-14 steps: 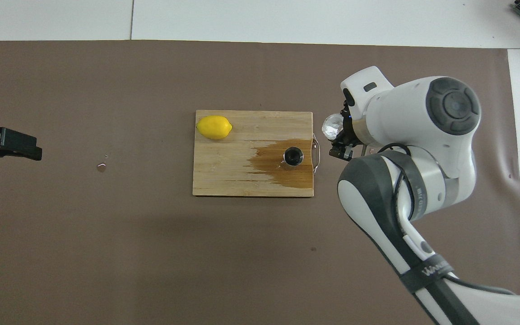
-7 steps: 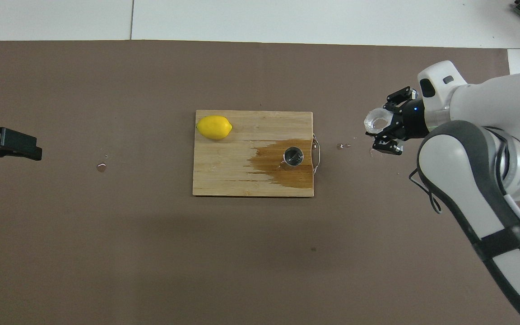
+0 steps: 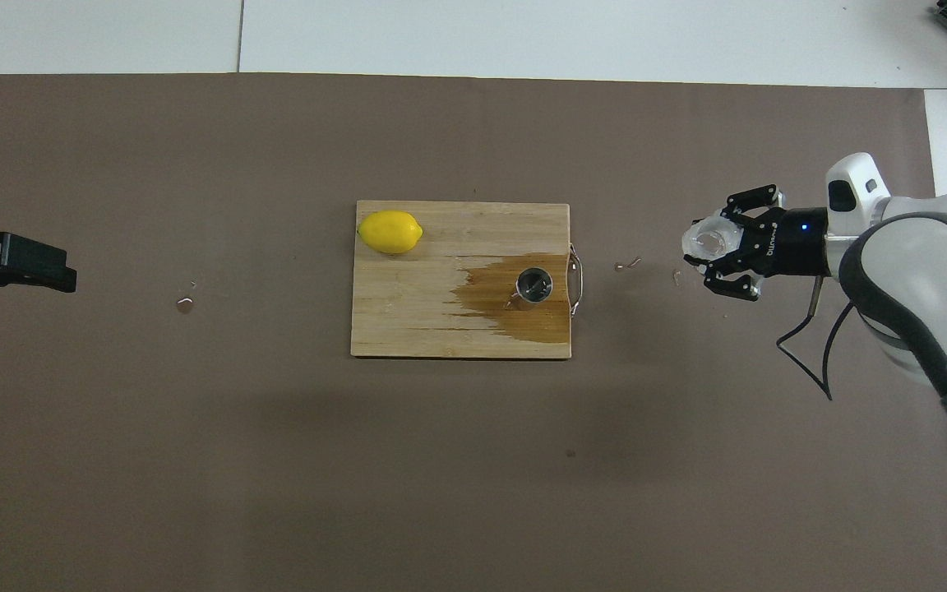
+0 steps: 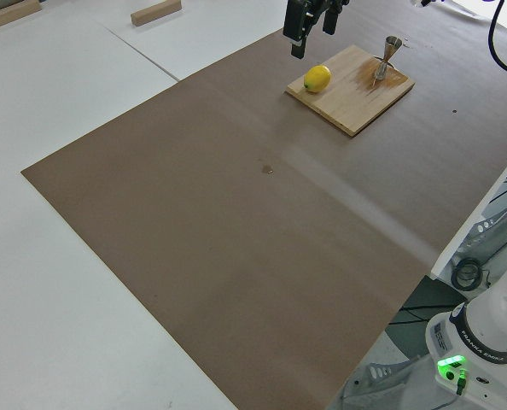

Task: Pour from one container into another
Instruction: 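Carry the white cup with the right gripper back to its spot, then lower the white cup onto the table and open the right gripper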

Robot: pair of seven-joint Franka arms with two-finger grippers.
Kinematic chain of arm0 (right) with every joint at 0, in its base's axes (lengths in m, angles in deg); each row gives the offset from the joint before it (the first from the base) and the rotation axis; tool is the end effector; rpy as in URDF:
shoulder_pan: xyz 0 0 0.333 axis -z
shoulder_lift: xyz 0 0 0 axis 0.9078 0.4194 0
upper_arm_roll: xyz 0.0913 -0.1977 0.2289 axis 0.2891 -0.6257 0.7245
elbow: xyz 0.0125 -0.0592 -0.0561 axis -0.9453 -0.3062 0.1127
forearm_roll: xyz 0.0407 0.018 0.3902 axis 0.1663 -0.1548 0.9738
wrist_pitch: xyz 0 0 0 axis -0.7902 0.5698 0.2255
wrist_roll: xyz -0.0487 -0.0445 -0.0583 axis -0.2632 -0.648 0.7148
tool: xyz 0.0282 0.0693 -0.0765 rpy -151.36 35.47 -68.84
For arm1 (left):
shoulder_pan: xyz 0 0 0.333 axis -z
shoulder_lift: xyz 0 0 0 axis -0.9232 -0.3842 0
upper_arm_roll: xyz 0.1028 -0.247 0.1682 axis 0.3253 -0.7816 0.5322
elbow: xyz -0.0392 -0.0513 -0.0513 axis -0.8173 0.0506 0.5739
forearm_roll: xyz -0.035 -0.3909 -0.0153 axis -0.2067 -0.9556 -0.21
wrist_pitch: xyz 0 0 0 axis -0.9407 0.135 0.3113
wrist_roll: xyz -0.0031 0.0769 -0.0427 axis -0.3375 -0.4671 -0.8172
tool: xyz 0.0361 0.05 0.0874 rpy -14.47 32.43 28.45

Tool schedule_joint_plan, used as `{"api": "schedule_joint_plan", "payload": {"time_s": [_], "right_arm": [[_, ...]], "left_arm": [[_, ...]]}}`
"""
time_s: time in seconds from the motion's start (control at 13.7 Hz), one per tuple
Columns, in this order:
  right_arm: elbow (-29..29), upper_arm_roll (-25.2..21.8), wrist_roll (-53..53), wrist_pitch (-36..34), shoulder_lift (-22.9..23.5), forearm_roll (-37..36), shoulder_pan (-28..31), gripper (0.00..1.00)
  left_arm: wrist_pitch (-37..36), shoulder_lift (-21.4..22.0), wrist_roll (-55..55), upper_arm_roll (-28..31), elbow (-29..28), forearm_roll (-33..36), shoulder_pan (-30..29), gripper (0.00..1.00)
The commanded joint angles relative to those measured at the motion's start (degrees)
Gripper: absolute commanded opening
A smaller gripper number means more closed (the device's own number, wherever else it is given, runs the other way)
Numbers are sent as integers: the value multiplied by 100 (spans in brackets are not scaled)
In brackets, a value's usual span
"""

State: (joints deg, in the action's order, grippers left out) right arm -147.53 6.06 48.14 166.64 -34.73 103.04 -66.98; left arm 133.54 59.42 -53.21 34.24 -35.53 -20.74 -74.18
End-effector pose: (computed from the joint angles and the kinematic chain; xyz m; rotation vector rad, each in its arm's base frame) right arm 0.5902 0.0123 0.3868 -2.1501 -1.4939 -0.7521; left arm 0.5400 -0.0235 0.6276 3.0872 -0.0217 -0.0659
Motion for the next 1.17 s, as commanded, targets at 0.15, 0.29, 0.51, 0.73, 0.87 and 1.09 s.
{"api": "schedule_joint_plan", "payload": {"time_s": [0.15, 0.29, 0.51, 0.73, 0.87, 1.09], "right_arm": [[-566, 72, 1344, 479, 152, 1112, 37, 33], [-558, 72, 1923, 453, 424, 1525, 106, 33], [-549, 72, 3066, 391, 943, 2396, 256, 33], [-558, 63, 3157, 348, 988, 2407, 283, 36], [-558, 63, 3140, 330, 996, 2406, 292, 47], [-567, 54, 3043, 321, 997, 2345, 300, 100]], "left_arm": [[-25, 167, -17, -53, -163, 64, -69, 100], [-25, 167, -17, -53, -163, 64, -69, 100], [-25, 167, -8, -53, -163, 64, -69, 100], [-25, 167, -17, -53, -163, 64, -69, 100], [-25, 167, -8, -53, -163, 64, -69, 100], [-25, 167, -8, -53, -163, 64, -69, 100]]}}
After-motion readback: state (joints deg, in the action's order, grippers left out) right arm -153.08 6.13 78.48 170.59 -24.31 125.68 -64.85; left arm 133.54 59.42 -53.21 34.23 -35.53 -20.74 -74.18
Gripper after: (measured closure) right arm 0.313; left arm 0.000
